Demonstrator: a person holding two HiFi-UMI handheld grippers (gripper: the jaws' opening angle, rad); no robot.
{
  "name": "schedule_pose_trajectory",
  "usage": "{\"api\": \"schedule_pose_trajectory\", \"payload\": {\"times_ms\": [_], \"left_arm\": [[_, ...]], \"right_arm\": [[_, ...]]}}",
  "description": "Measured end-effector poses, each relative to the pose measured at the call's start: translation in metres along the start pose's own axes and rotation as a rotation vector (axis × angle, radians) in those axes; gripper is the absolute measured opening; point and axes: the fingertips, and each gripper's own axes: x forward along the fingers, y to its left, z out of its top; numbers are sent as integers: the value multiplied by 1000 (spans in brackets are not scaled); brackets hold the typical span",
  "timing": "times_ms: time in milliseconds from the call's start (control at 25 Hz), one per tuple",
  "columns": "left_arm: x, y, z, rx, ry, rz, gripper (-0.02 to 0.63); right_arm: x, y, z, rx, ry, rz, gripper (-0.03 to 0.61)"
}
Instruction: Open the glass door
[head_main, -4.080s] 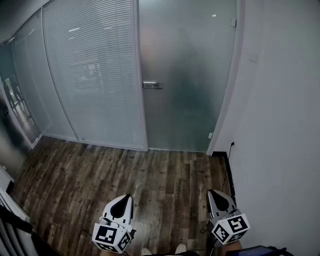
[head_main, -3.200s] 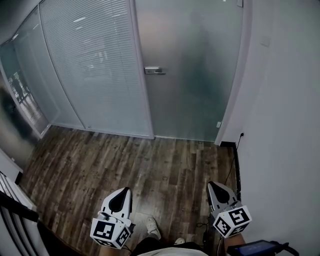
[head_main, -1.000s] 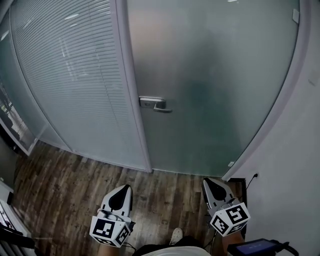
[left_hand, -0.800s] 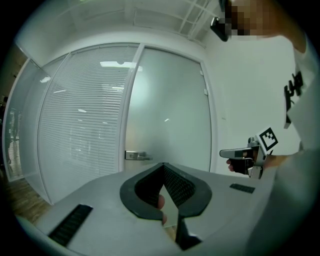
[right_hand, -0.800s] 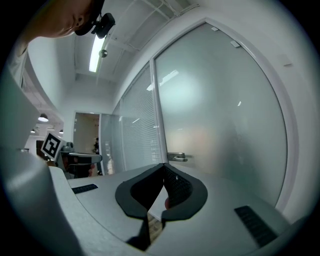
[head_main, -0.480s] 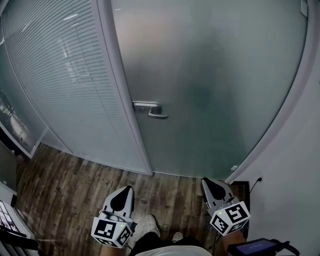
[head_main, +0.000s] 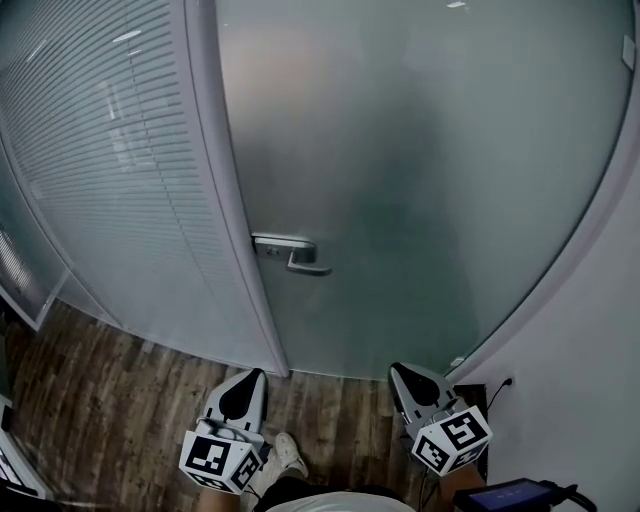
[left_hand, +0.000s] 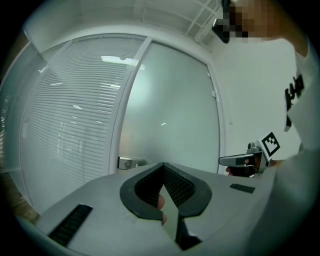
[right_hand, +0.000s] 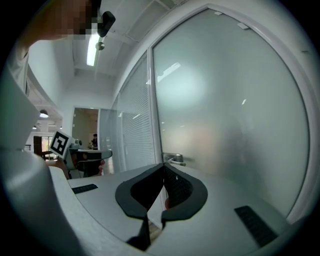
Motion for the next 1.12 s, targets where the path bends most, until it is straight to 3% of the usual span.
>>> {"api": "schedule_pose_trajectory", "payload": {"times_ms": [320,440,720,1120], "left_arm": [[61,91,-25,20,19,-39,-2],[75,122,-40,64,25,-60,-2],[102,173,1,9,28,-86,-2],[132,179,-6,0,59,-79,-2]], "right_arm": [[106,-1,-25,20,11,-19,2],[137,-4,-40,70,7,-37,2],[176,-7,14,31,39,-109,2],[210,-27,6,9,90,-77,2]]}}
